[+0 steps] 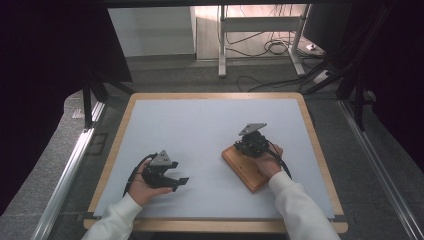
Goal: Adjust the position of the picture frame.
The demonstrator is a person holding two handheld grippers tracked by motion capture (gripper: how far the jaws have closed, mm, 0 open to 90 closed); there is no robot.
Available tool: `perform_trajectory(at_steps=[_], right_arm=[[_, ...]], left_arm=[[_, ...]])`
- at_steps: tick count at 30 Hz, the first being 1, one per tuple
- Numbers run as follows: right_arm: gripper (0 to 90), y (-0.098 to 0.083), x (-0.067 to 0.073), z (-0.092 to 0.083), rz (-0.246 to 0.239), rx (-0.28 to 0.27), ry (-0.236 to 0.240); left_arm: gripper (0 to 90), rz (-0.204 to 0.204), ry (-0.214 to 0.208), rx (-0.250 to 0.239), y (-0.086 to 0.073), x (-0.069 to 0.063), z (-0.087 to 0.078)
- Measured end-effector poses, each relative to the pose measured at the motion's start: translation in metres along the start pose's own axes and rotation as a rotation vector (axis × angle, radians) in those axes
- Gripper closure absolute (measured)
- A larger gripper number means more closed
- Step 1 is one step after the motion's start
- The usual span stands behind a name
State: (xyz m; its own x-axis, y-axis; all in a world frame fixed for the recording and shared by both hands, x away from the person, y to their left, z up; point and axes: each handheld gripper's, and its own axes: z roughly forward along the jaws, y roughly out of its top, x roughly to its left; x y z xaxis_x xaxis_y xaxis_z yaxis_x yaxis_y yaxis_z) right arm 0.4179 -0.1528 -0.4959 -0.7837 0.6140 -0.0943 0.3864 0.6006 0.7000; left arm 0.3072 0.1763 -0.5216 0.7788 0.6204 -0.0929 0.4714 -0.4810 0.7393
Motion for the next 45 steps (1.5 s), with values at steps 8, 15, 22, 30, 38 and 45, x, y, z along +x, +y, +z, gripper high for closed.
perform_trajectory(at_steps=[8,15,22,30,38,45], right_arm=[[85.5,0.007,0.004,0.000,-0.007,-0.015,0.009],[85.5,0.021,0.016,0.006,-0.014,-0.037,0.028],[85.5,0.038,0.029,0.014,-0.038,-0.052,0.053],[85.5,0.053,0.046,0.030,-0.056,-0.057,0.083],[85.4,0.062,0.052,0.050,-0.054,-0.040,0.092],[85.2,0.060,0.051,0.066,-0.049,-0.006,0.095]], left_arm=[[25.4,0.002,0.002,-0.001,0.000,-0.001,0.000],[25.4,0.002,0.002,-0.003,0.000,0.000,-0.001],[25.4,0.003,0.002,-0.004,0.000,0.000,-0.001],[25.4,0.005,0.002,-0.005,0.000,0.000,-0.001],[25.4,0.012,0.001,-0.001,-0.001,0.000,-0.002],[25.4,0.013,0.002,0.001,-0.001,-0.001,-0.001]])
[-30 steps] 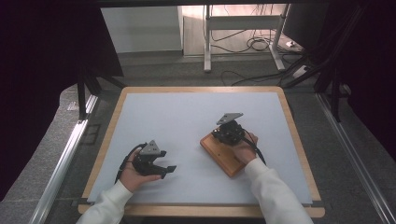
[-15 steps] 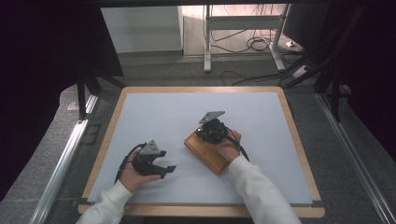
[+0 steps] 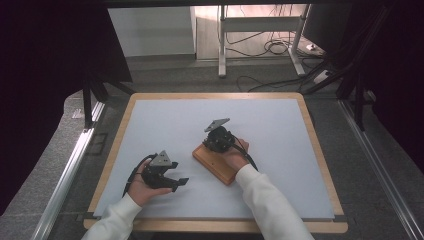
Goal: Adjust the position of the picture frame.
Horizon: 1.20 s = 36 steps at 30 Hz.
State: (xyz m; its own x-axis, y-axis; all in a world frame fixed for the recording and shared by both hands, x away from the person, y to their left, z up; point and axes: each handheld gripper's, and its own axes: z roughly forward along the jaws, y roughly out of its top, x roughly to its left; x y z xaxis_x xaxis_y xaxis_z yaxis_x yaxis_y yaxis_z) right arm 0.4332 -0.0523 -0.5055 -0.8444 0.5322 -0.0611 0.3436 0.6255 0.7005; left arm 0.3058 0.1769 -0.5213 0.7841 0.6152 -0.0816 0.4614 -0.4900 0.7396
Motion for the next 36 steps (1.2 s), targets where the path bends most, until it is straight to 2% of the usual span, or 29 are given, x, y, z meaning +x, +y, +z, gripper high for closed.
perform_trajectory(at_steps=[4,5,7,9,13,16,20,24,26,31,36], right_arm=[[82.5,-0.002,-0.002,0.001,0.005,-0.013,0.019],[75.0,-0.003,-0.002,-0.001,0.005,-0.021,0.027],[58.7,-0.003,-0.001,-0.005,-0.003,-0.024,0.000],[53.5,-0.006,-0.001,-0.014,-0.008,-0.046,-0.029],[49.9,-0.015,-0.005,-0.039,0.025,-0.099,-0.039],[54.8,-0.024,-0.009,-0.058,0.045,-0.115,-0.034],[65.9,-0.039,-0.015,-0.078,0.082,-0.106,-0.029],[82.5,-0.058,-0.021,-0.092,0.099,-0.091,-0.044],[87.8,-0.068,-0.025,-0.095,0.109,-0.081,-0.049],[90.0,-0.087,-0.033,-0.097,0.139,-0.055,-0.075],[90.0,-0.095,-0.035,-0.097,0.140,-0.040,-0.086]], left_arm=[[25.4,-0.002,0.001,0.001,0.000,0.000,0.000],[25.4,-0.003,0.001,-0.001,0.000,0.000,0.000],[25.4,-0.001,0.002,0.000,-0.001,0.000,0.000],[25.4,-0.001,0.004,0.000,-0.001,0.000,0.000],[25.3,-0.003,0.006,-0.002,0.000,0.000,0.000],[25.4,-0.002,0.008,-0.002,0.000,-0.001,0.000],[25.4,-0.001,0.010,0.000,0.000,-0.001,0.000],[25.3,-0.001,0.011,0.003,0.000,-0.001,0.001],[25.3,-0.002,0.013,0.004,0.000,-0.001,0.001],[25.3,-0.009,0.020,0.002,0.000,-0.001,0.002],[26.0,-0.018,0.038,-0.012,0.000,0.000,-0.001]])
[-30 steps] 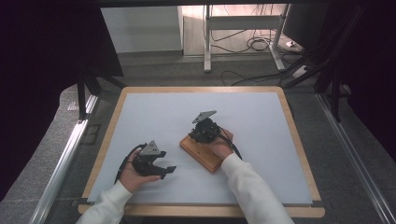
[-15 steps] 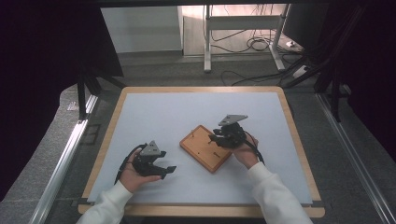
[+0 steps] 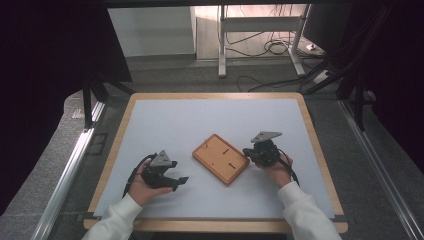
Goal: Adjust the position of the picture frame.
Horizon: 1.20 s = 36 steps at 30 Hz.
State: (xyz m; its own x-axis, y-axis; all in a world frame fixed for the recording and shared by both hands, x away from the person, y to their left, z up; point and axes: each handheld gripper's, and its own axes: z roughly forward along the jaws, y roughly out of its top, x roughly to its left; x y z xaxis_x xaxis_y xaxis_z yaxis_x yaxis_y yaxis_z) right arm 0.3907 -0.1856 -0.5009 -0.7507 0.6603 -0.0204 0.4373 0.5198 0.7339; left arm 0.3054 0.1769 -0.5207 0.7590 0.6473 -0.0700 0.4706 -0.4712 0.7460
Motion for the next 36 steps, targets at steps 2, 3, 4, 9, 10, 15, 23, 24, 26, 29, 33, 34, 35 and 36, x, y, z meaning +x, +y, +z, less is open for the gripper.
perform_trajectory(at_steps=[2,3,4,9,10,15,23,24,26,29,33,34,35,36], right_arm=[[90.0,-0.001,0.000,-0.001,-0.001,0.002,-0.002],[90.0,-0.001,0.000,-0.001,-0.003,0.002,-0.001],[90.0,-0.002,0.001,-0.002,-0.002,0.003,0.001],[90.0,-0.003,0.002,-0.004,-0.014,0.005,-0.002],[90.0,-0.004,0.001,-0.003,-0.014,0.009,-0.002],[90.0,-0.007,-0.003,-0.001,-0.007,0.023,-0.008],[90.0,-0.011,-0.006,0.000,-0.003,0.043,-0.017],[90.0,-0.011,-0.007,0.000,-0.002,0.051,-0.017],[90.0,-0.013,-0.007,0.001,-0.001,0.068,-0.016],[90.0,-0.015,-0.007,0.003,-0.007,0.080,-0.015],[90.0,-0.016,-0.004,0.001,-0.016,0.093,0.007],[90.0,-0.017,-0.002,-0.001,-0.021,0.097,0.012],[90.0,-0.018,0.000,-0.002,-0.025,0.098,0.019],[90.0,-0.019,0.002,-0.003,-0.022,0.099,0.029]], left_arm=[[30.8,-0.020,0.004,-0.009,0.001,0.001,-0.001],[34.6,-0.027,0.002,-0.012,0.001,0.002,-0.001],[39.6,-0.030,0.003,-0.012,0.002,0.003,0.000],[73.2,-0.051,0.030,0.015,0.013,0.008,0.013],[78.4,-0.056,0.032,0.019,0.015,0.009,0.016],[88.1,-0.058,0.026,0.053,0.021,0.010,0.026],[88.4,-0.050,0.018,0.048,0.017,0.007,0.022],[88.3,-0.050,0.015,0.048,0.016,0.007,0.021],[88.3,-0.052,0.014,0.046,0.014,0.007,0.020],[88.4,-0.056,0.013,0.044,0.013,0.008,0.018],[88.5,-0.059,0.014,0.041,0.011,0.010,0.015],[88.5,-0.059,0.015,0.039,0.011,0.011,0.014],[88.4,-0.061,0.016,0.037,0.010,0.012,0.012],[88.5,-0.065,0.016,0.036,0.009,0.012,0.011]])
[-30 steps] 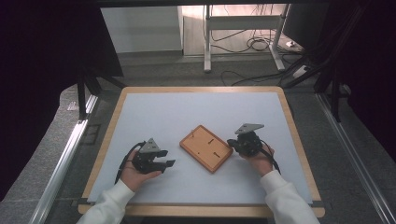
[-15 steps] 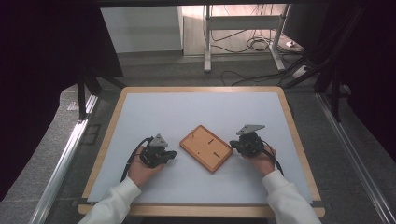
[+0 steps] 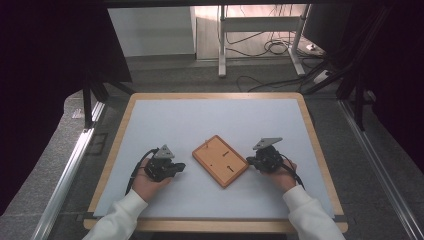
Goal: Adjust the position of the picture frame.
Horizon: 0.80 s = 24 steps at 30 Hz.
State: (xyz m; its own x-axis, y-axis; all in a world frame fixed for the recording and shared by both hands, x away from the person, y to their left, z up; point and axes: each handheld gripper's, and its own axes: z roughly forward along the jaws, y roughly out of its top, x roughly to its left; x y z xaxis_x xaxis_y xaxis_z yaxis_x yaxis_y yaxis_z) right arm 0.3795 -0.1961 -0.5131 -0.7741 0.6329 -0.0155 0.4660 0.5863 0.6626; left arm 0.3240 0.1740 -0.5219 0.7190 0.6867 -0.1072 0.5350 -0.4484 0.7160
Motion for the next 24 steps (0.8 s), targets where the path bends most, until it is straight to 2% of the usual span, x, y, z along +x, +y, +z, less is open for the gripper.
perform_trajectory(at_steps=[3,6,14,24], right_arm=[[90.0,-0.004,0.007,-0.003,0.010,0.003,0.027],[90.0,-0.007,0.018,-0.006,-0.004,0.013,0.043],[90.0,-0.015,0.045,-0.014,-0.011,0.020,0.089],[90.0,-0.018,0.064,-0.014,-0.021,0.010,0.167]], left_arm=[[88.4,-0.004,0.002,-0.007,-0.002,0.002,-0.004],[88.4,-0.006,0.001,-0.011,-0.004,0.004,-0.007],[88.3,-0.006,-0.002,-0.001,-0.004,0.004,-0.006],[88.2,-0.006,0.000,-0.001,-0.005,0.006,-0.007]])
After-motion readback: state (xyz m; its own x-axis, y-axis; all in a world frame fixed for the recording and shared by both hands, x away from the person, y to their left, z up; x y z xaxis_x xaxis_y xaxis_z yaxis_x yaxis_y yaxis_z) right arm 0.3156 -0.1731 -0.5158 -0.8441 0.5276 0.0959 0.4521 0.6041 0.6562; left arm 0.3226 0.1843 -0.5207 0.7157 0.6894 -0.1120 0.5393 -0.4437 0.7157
